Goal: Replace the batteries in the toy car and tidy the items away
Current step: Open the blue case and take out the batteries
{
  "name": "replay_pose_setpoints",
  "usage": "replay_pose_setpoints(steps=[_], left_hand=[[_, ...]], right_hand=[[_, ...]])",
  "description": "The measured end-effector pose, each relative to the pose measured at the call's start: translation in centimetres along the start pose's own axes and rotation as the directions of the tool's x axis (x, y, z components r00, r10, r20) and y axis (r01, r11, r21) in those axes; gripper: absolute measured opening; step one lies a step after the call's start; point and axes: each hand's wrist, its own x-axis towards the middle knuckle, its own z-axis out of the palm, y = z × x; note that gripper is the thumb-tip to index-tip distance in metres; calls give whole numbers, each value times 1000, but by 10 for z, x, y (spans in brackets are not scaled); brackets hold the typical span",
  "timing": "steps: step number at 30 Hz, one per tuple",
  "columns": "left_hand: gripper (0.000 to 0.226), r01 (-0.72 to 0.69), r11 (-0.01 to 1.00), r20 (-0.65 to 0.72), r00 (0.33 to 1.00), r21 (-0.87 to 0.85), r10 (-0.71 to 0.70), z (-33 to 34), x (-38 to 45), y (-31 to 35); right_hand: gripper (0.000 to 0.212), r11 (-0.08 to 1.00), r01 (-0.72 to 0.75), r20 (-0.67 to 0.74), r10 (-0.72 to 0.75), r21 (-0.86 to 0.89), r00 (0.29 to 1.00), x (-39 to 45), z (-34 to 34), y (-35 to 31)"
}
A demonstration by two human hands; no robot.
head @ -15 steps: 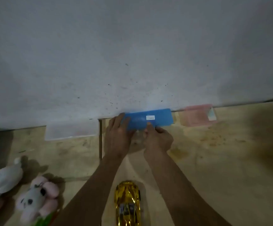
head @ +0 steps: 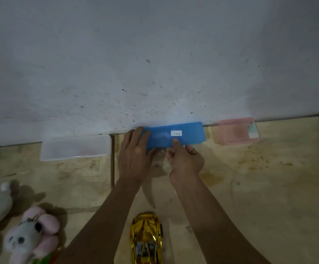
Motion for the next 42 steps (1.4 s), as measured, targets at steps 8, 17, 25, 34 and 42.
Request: replay_pose_setpoints(steps=[8,17,25,34,42], left_hand=[[58,42,999,14,999,9,-42,-3,5,3],[98,286,909,-8,953,-302,-302,-8,2,18],[71,213,899,4,973,-381,-229,-11,-8,17],[65,193,928,42,981,-318,-190,-16,-5,10],[59,183,944,23,983,-277,-183,-15,-3,7]], right_hand=[[43,999,50,60,-51,17,997,-12,-5,-14],[20,875,460,373,-379,-154,847,-2,-7,-45],[23,-31,931,853,-413,-363,319,39,-25,-60],[58,-578,777,962,-54,-250,269,39,-11,-36],[44,-630,740,966,-70,-236,248,42,-15,-31]])
